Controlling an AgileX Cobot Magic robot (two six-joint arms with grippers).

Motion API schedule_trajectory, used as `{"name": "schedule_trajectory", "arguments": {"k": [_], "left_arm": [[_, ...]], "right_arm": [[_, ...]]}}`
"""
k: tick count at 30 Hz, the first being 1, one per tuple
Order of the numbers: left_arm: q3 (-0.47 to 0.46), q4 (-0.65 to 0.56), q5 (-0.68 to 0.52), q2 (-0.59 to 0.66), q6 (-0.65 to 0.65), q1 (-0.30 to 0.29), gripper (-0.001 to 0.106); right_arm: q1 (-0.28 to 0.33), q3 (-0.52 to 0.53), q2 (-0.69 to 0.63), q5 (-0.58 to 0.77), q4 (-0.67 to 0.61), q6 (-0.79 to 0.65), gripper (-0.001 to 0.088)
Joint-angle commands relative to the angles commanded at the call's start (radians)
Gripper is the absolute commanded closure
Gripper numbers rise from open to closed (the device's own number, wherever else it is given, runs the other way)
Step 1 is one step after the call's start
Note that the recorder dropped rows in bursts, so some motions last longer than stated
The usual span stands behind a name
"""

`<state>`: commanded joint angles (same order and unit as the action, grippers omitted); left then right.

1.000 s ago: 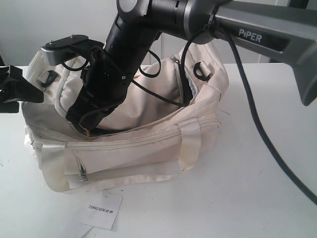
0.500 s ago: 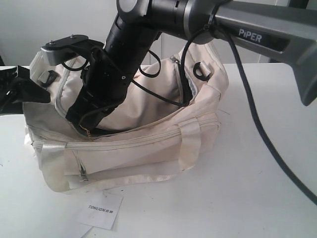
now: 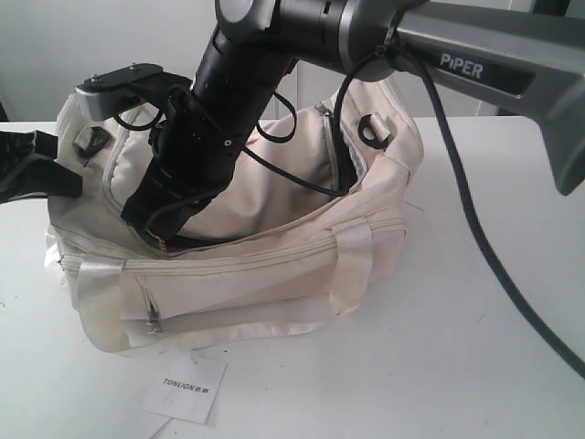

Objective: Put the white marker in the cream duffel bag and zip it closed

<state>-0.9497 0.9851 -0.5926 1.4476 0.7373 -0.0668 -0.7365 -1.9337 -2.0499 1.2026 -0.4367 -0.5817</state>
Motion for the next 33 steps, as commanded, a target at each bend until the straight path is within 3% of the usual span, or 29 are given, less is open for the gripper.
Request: {"name": "schedule_trajectory", "arguments": {"k": [33], "left_arm": [[0.000,0.054,0.005,-0.005,-0.004,0.000,0.105]], "right_arm": [[0.000,0.000,0.000,0.018,0.023,0.002,0.0868]]}}
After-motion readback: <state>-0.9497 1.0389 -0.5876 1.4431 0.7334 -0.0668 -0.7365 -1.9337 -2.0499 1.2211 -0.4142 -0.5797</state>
